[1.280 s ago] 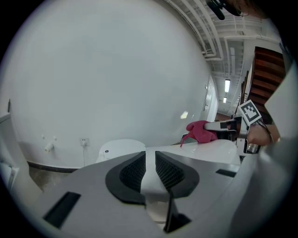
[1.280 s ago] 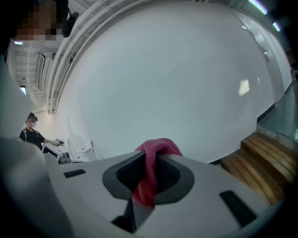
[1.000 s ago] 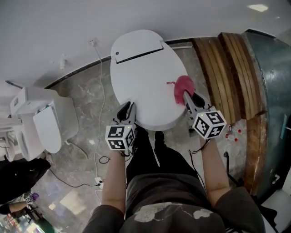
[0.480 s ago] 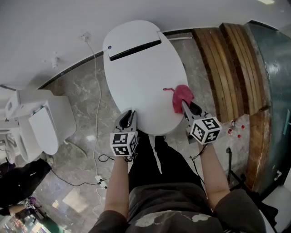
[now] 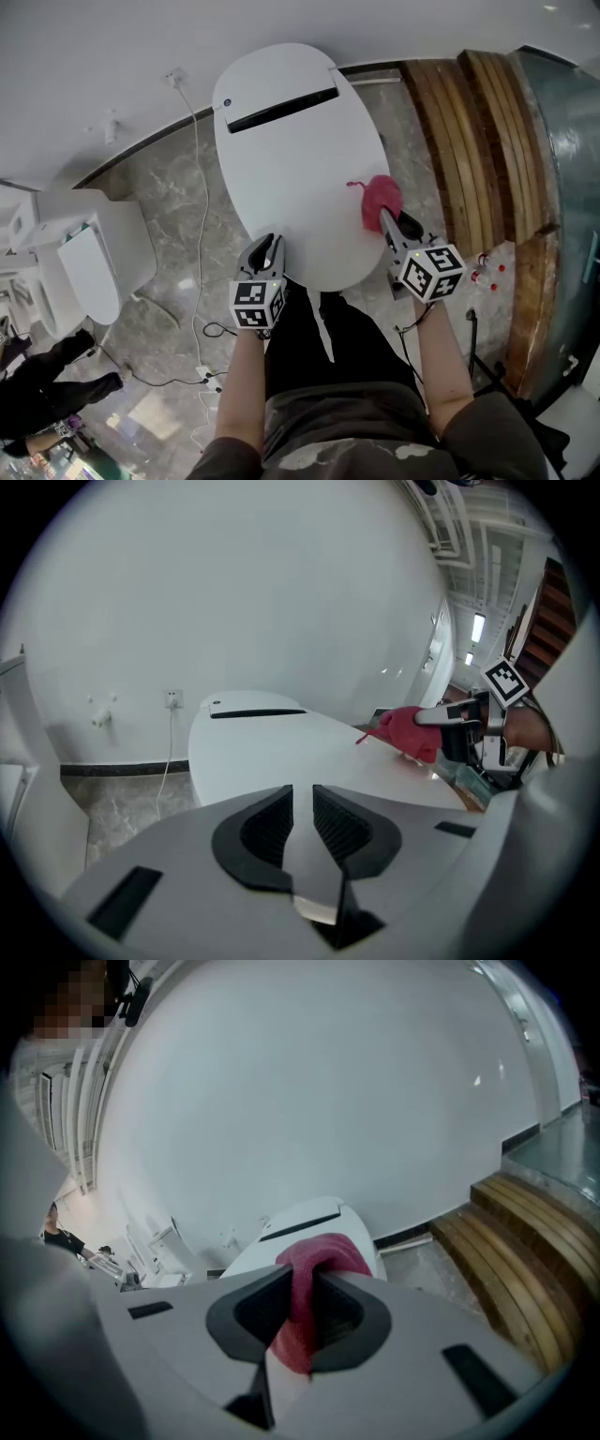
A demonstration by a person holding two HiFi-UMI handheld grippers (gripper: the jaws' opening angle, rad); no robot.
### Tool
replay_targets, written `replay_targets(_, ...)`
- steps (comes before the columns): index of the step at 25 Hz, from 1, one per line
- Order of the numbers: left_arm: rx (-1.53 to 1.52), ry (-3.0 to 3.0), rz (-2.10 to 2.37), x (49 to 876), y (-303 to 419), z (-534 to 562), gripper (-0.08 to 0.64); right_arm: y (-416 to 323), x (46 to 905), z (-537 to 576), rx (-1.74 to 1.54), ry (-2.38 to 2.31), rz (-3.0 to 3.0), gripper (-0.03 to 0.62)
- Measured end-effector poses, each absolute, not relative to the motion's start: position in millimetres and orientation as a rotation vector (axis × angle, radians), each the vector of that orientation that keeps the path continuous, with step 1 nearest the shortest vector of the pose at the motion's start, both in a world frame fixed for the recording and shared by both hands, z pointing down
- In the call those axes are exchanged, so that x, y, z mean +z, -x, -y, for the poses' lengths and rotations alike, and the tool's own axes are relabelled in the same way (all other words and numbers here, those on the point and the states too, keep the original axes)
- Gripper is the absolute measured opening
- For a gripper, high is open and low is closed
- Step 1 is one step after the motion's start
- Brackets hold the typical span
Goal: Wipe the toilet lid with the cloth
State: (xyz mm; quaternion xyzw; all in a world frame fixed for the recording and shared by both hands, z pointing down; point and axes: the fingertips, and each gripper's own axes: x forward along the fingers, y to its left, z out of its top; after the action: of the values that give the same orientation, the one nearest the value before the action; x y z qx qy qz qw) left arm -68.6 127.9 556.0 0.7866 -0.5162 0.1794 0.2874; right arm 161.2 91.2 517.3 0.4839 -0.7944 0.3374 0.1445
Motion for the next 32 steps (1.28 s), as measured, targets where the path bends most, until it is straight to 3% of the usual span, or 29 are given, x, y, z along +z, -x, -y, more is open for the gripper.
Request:
replay_targets(7, 0.402, -2.144, 1.427, 530, 97, -51, 0.077, -135, 480, -23, 0.875, -1.355, 2.356, 0.049)
replay_targets(14, 0.361, -2.184, 1.447, 516, 142, 37, 0.077, -57, 478, 60, 0.805, -1.247, 2.394, 0.049)
replay_targets(32, 0.380, -2.125, 1.393, 575, 225, 174, 0.077, 179, 580, 187, 0.748, -0.800, 2.389, 0.049)
